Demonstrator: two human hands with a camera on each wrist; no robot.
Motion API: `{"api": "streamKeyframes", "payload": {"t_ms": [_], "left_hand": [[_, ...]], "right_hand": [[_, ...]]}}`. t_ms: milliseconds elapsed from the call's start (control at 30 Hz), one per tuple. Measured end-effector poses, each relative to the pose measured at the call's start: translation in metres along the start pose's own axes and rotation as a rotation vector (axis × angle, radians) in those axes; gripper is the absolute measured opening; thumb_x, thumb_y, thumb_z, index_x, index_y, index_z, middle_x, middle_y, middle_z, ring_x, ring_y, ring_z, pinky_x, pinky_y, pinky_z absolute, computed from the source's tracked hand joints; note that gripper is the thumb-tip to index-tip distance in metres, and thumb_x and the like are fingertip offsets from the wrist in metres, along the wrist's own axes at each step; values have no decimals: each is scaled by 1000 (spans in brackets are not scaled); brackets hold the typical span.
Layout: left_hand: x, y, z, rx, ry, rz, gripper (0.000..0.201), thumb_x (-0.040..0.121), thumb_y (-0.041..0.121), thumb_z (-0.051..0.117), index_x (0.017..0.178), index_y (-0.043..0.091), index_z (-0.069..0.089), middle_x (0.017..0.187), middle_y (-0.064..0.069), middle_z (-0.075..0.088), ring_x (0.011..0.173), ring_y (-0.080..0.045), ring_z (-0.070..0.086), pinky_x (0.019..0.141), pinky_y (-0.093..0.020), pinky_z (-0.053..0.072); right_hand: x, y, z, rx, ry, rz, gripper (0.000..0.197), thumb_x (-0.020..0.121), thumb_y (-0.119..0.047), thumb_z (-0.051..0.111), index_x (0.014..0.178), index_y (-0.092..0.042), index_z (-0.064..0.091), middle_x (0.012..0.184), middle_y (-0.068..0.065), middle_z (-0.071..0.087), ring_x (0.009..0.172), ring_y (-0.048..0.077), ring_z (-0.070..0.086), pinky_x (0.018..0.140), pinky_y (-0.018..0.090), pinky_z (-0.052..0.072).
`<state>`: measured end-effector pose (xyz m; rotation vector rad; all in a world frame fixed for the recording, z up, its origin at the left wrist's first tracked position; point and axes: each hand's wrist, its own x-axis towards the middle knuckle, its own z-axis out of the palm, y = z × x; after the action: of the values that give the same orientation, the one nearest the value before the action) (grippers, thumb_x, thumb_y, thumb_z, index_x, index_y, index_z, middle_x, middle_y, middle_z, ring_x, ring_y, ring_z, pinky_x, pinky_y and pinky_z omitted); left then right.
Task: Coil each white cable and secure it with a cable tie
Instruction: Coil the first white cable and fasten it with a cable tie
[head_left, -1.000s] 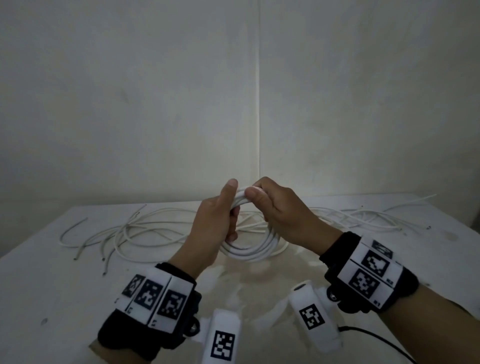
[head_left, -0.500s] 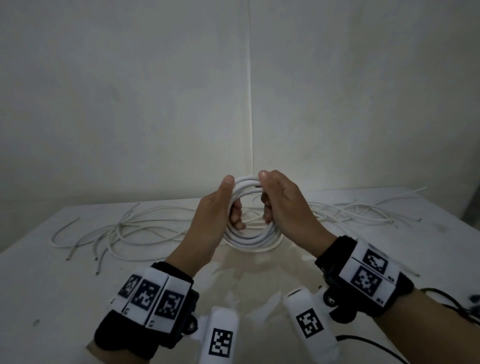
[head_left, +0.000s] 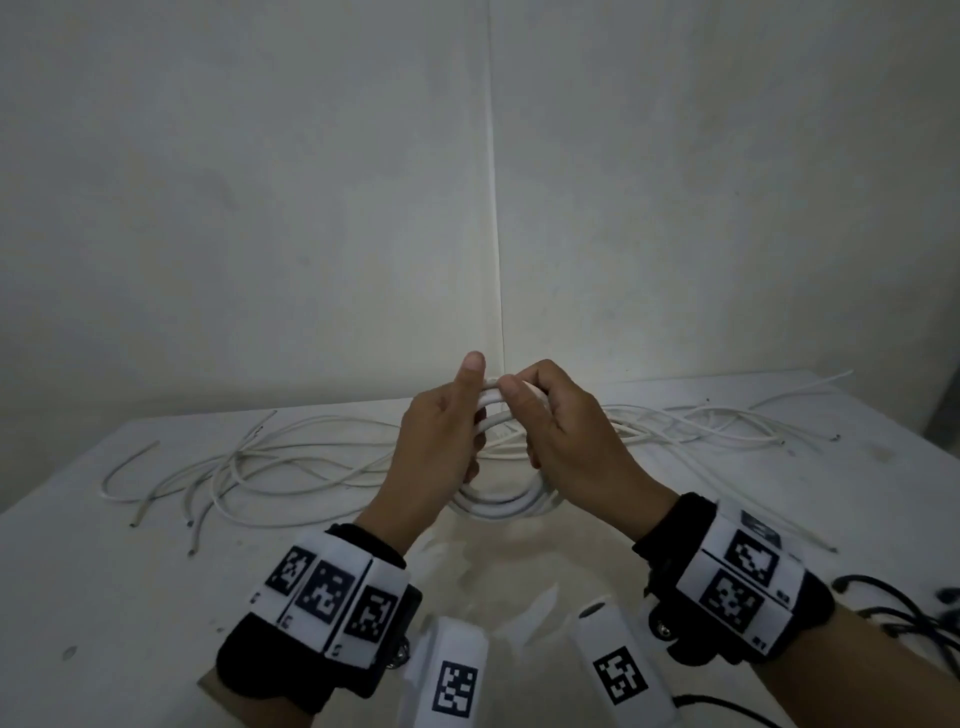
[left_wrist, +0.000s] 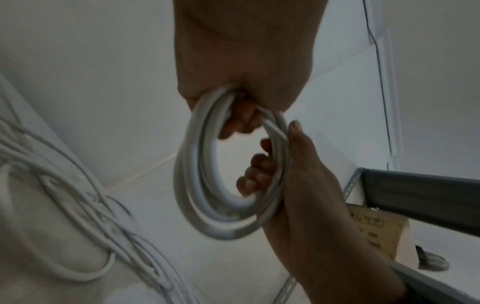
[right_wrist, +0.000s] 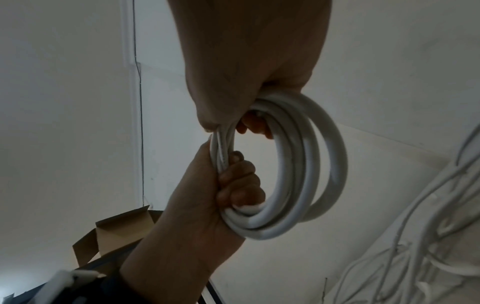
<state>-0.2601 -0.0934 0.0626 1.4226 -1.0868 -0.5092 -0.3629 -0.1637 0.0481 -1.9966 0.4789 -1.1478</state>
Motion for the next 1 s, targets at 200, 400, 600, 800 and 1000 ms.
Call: {"api": "streamKeyframes", "payload": {"t_ms": [200, 400, 600, 800, 1000], "left_hand": [[4, 1, 6, -42, 72, 49, 57, 96, 35, 43, 41, 26, 52, 34, 9, 34, 32, -5, 29, 37, -17, 26], [8, 8, 10, -110, 93, -17, 31, 94, 27, 51, 65, 16, 50, 35, 10, 36, 32, -5, 30, 36, -15, 26], [6, 4, 14, -186, -19, -82, 38, 97, 32, 41, 68, 13, 57, 46, 5, 50, 42, -9, 47, 47, -24, 45], [-1, 7, 27, -248, -63, -186, 46, 95, 40, 40, 61, 11, 48, 38, 8, 35, 35, -8, 34, 41, -20, 35], [-4, 10, 51, -263, -57, -185, 44, 94, 37, 45, 58, 12, 42, 35, 9, 28, 32, -8, 26, 37, -18, 26]], "right_hand": [[-7, 4, -8, 132, -143, -3, 27, 84, -49, 38, 107, -38, 48, 62, 1, 51, 55, 9, 47, 57, 25, 42], [-6, 2, -18, 176, -176, -20, 21, 92, -39, 41, 111, -37, 51, 63, -15, 54, 56, 7, 49, 58, 20, 43], [-3, 1, -28, 122, -59, -14, 16, 95, -26, 44, 101, -37, 53, 66, 5, 52, 55, 13, 47, 55, 25, 41], [-9, 6, -36, 133, -27, 40, 16, 95, -26, 43, 98, -35, 55, 58, -16, 50, 51, 4, 47, 52, 18, 41], [-23, 9, -51, 131, -2, 88, 15, 96, -24, 41, 104, -29, 53, 63, -14, 48, 51, 4, 47, 54, 17, 41]]}}
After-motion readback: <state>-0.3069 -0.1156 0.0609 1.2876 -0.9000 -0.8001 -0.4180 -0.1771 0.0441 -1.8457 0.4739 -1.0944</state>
